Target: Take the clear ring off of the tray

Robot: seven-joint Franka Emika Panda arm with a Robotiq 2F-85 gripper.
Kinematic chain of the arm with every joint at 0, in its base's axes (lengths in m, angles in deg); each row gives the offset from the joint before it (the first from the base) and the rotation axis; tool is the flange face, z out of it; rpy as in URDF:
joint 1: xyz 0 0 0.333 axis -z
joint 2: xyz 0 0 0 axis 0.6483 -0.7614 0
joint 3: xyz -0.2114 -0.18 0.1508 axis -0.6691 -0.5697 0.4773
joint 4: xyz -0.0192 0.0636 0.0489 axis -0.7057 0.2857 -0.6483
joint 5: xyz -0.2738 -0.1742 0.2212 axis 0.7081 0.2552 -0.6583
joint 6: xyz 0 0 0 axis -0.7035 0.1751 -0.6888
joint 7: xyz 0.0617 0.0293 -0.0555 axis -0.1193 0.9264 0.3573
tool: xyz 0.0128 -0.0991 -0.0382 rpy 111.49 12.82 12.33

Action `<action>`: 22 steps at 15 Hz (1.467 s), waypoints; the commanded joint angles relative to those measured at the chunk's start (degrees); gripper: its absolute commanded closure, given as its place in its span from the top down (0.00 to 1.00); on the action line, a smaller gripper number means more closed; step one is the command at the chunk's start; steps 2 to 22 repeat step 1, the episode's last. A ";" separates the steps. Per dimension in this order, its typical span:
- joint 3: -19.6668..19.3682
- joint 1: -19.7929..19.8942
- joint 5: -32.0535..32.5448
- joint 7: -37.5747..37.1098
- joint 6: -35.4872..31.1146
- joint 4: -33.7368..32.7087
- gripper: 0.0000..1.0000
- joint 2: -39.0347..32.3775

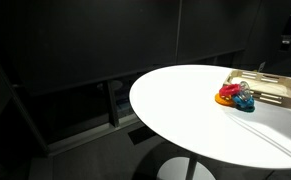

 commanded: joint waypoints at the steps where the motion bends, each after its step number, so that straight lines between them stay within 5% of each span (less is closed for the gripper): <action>1: -0.27 -0.28 0.08 -0.05 0.13 -0.06 1.00 0.08; 22: -0.27 -0.28 0.08 -0.05 0.13 -0.06 1.00 0.08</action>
